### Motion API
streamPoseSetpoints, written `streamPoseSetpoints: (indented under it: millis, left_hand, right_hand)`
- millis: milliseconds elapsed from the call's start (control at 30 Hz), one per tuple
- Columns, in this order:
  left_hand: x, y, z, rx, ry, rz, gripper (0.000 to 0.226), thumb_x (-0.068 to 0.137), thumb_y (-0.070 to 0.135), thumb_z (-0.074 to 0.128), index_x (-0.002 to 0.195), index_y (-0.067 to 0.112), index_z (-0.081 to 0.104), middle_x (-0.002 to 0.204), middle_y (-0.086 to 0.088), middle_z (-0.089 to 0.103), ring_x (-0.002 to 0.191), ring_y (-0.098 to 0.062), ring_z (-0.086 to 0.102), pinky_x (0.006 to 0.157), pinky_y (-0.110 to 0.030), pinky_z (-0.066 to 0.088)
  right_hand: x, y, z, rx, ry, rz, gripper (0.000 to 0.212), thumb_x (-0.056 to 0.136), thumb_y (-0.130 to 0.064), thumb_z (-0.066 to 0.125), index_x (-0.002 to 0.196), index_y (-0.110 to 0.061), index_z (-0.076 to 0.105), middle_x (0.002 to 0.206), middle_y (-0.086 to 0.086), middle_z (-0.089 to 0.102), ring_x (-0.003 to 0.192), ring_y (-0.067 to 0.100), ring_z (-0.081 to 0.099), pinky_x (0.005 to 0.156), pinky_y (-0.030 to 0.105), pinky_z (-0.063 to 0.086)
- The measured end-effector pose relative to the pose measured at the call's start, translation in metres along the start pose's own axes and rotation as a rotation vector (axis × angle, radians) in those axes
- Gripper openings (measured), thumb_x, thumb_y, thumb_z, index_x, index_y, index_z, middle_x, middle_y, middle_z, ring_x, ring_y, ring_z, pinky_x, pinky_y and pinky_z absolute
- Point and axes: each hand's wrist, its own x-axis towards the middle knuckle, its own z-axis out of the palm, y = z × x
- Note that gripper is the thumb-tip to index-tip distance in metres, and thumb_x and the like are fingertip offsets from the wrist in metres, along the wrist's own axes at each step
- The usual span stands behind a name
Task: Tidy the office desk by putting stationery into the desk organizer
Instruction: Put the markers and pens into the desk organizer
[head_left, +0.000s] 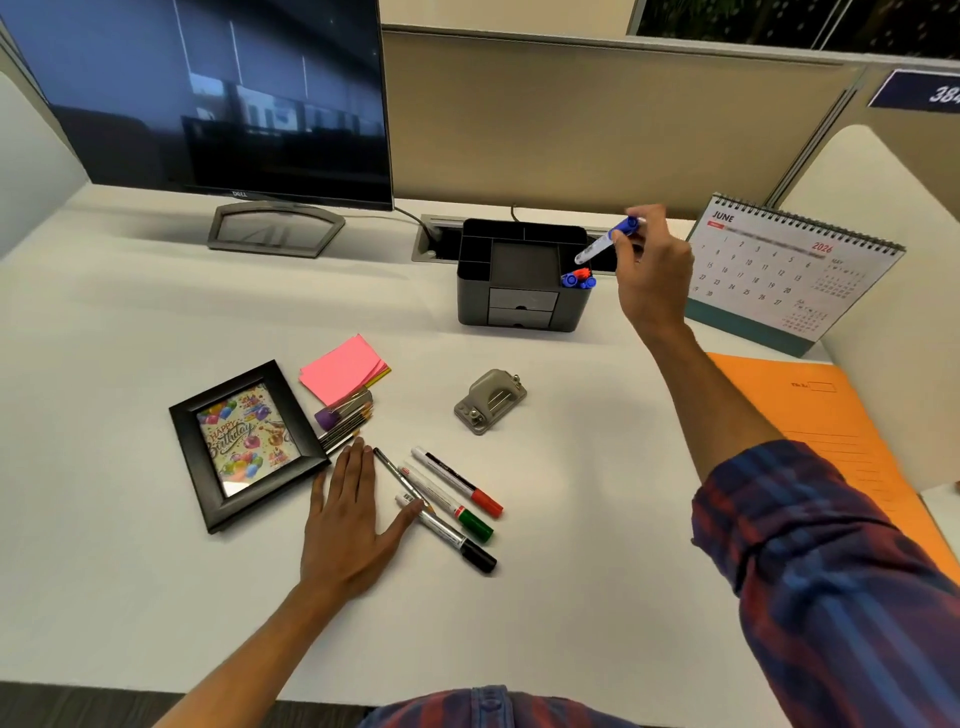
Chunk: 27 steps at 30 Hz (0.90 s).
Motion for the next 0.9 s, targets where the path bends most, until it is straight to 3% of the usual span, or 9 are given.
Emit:
streamPoseSetpoints:
  millis: [100,233,433,667,800,900]
  left_hand:
    - [0.000,0.000,0.000,-0.007,0.003,-0.002,0.097,0.087,0.080,0.011,0.156,0.012,0.006,0.163,0.001,0.000,0.149,-0.010,-0.004,0.122,-0.039,0.002]
    - [0.000,0.000,0.001,-0.006,0.006,0.000,0.096,0.087,0.080,0.012,0.156,0.012,0.006,0.163,0.001,0.000,0.149,-0.011,-0.004,0.122,-0.039,0.002]
    - [0.000,-0.001,0.002,0.003,0.008,-0.004,0.095,0.088,0.079,0.015,0.156,0.012,0.008,0.163,0.001,0.002,0.150,-0.012,-0.001,0.122,-0.040,0.004]
    - [0.000,0.000,0.002,0.005,0.011,-0.003,0.095,0.088,0.079,0.015,0.156,0.012,0.009,0.163,0.001,0.003,0.150,-0.012,-0.001,0.122,-0.039,0.003]
    - [0.000,-0.001,0.002,0.010,0.003,-0.004,0.095,0.088,0.079,0.014,0.156,0.013,0.005,0.163,0.002,-0.001,0.150,-0.011,-0.004,0.122,-0.040,0.004]
    - [0.000,-0.001,0.002,0.004,0.004,-0.002,0.096,0.088,0.079,0.013,0.156,0.013,0.006,0.163,0.001,-0.001,0.150,-0.012,-0.003,0.122,-0.041,0.004]
  right_hand:
    - [0.001,0.001,0.008,-0.101,-0.096,0.055,0.024,0.094,-0.020,0.062,0.114,-0.008,0.066,0.101,0.012,0.072,0.092,0.024,0.065,0.074,0.019,0.040]
    - [0.003,0.008,0.021,-0.124,-0.217,0.079,0.027,0.095,-0.019,0.059,0.118,-0.007,0.068,0.110,0.011,0.071,0.100,0.024,0.066,0.086,0.024,0.046]
    - [-0.005,0.021,0.034,-0.131,-0.407,0.167,0.041,0.098,-0.021,0.053,0.138,-0.013,0.051,0.135,0.007,0.058,0.123,0.025,0.055,0.101,0.037,0.045]
    - [-0.034,0.017,0.034,-0.032,-0.273,0.132,0.038,0.094,-0.017,0.059,0.132,-0.012,0.057,0.133,0.006,0.059,0.121,0.022,0.056,0.095,0.025,0.042]
    - [-0.062,0.011,0.028,0.058,-0.191,0.146,0.033,0.092,-0.015,0.060,0.124,-0.009,0.061,0.122,0.008,0.065,0.111,0.022,0.061,0.093,0.031,0.050]
    - [-0.090,0.004,0.024,0.128,-0.220,0.142,0.028,0.092,-0.014,0.061,0.118,-0.008,0.065,0.112,0.008,0.068,0.099,0.019,0.064,0.083,0.028,0.053]
